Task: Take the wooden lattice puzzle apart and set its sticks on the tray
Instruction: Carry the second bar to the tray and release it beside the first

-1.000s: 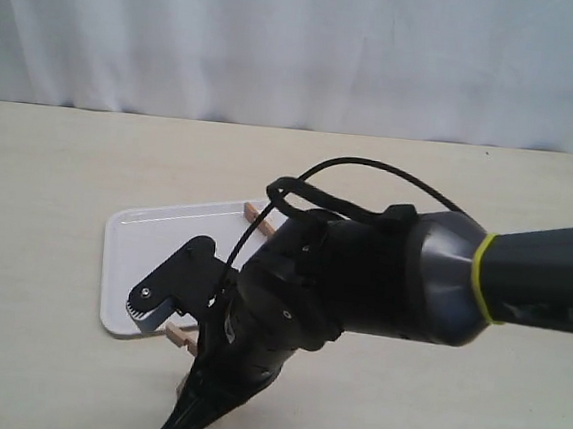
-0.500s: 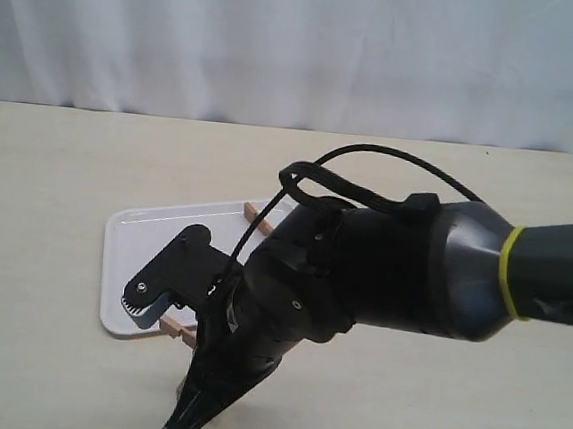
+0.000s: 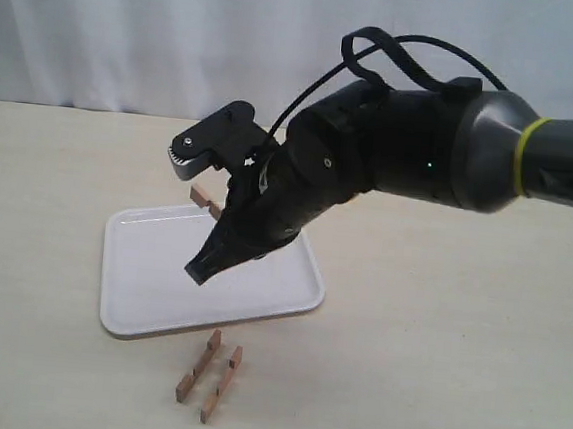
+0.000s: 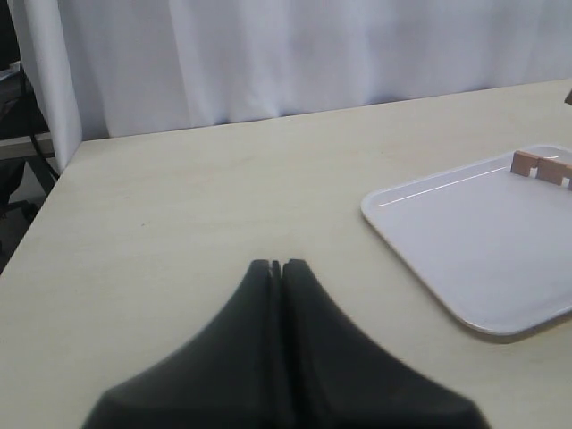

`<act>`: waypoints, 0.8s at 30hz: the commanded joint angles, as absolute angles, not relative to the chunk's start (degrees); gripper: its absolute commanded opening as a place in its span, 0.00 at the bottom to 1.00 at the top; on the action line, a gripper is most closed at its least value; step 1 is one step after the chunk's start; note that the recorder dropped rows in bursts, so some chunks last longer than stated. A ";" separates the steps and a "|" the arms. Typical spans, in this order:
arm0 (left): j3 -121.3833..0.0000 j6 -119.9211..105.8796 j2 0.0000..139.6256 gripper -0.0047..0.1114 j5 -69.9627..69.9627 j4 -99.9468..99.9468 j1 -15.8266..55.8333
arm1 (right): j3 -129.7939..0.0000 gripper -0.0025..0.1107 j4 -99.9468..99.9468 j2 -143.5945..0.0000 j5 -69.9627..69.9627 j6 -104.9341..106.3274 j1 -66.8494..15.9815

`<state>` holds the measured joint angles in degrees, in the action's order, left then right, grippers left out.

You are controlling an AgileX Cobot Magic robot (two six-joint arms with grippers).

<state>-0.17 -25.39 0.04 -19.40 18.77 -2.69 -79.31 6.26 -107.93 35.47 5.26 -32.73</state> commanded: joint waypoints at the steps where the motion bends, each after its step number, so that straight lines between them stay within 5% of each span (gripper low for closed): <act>1: 0.00 -25.48 0.00 0.04 -18.72 18.64 -2.44 | -86.83 0.06 6.62 -113.79 40.31 6.82 -30.03; 13: 0.00 -25.48 0.00 0.04 -18.72 18.64 -2.44 | -107.60 0.06 6.89 -132.29 48.10 6.84 -27.18; 24: 0.00 -25.48 0.00 0.04 -18.72 18.79 -2.44 | -110.01 0.06 6.88 -136.31 50.84 5.19 -26.18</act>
<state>-0.17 -25.39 0.04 -19.40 18.77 -2.69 -109.75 6.50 -136.49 49.97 5.30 -26.74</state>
